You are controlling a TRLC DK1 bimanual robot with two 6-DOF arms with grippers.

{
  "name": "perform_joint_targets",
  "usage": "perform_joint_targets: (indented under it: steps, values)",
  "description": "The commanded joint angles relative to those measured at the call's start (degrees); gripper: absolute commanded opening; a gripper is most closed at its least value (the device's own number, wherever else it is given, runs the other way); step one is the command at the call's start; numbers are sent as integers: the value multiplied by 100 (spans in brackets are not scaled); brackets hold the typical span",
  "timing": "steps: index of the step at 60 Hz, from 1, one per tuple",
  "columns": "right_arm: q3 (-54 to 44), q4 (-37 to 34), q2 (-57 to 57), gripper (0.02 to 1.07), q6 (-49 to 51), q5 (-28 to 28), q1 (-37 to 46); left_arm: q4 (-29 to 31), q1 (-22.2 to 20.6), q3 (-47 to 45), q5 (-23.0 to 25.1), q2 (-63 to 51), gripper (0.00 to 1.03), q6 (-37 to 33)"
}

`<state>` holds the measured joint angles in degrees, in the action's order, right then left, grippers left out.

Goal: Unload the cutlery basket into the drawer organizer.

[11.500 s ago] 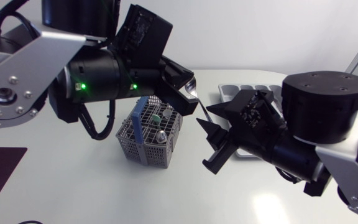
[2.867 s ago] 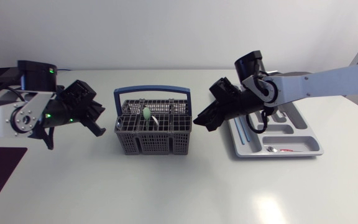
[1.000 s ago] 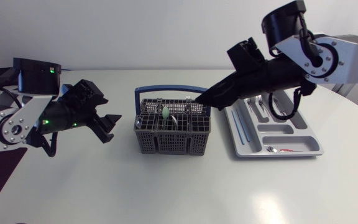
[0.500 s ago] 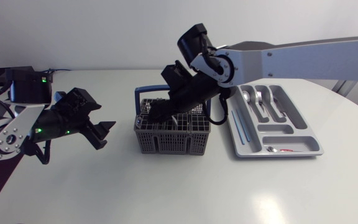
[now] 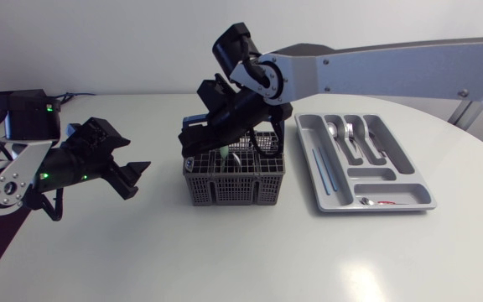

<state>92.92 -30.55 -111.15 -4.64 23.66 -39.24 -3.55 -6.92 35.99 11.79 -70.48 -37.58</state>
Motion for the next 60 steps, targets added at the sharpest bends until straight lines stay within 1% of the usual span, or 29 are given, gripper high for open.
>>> perform_joint_targets:
  steps: [1,4,8,10,18,21,25,28,32,35,40,45,46,50,60]
  values:
    - [182,-153,-240,68,-221,-134,-127,-58,94,-206,113,60,82,-118]
    - [226,-250,-302,68,-239,-213,-163,-67,120,-215,122,60,82,-135]
    - [217,-259,-346,62,-327,-336,-198,-84,138,-224,148,60,82,-144]
    - [208,-259,-354,61,-344,-380,-215,-93,156,-233,174,60,82,-144]
    - [173,-250,-407,60,-441,-573,-294,-146,156,-268,201,60,82,-135]
    - [165,-215,-416,52,-476,-582,-321,-155,164,-276,218,60,82,-144]
    - [182,-189,-433,50,-520,-626,-338,-181,182,-285,236,60,82,-153]
    - [226,-180,-469,44,-555,-661,-356,-190,235,-294,280,60,82,-170]
    - [270,-197,-504,43,-564,-661,-409,-190,270,-303,289,52,82,-188]
    - [288,-189,-504,34,-599,-670,-444,-190,296,-303,306,43,82,-206]
    - [314,-197,-530,25,-599,-696,-479,-216,340,-312,350,34,82,-214]
    - [305,-189,-530,11,-581,-731,-479,-242,358,-329,368,8,82,-223]
    - [305,-189,-530,10,-573,-731,-479,-251,358,-329,368,-1,82,-223]
    - [279,-180,-530,8,-564,-740,-470,-278,349,-338,368,-27,82,-223]
    - [173,-153,-416,8,-529,-740,-461,-313,323,-320,368,-63,82,-214]
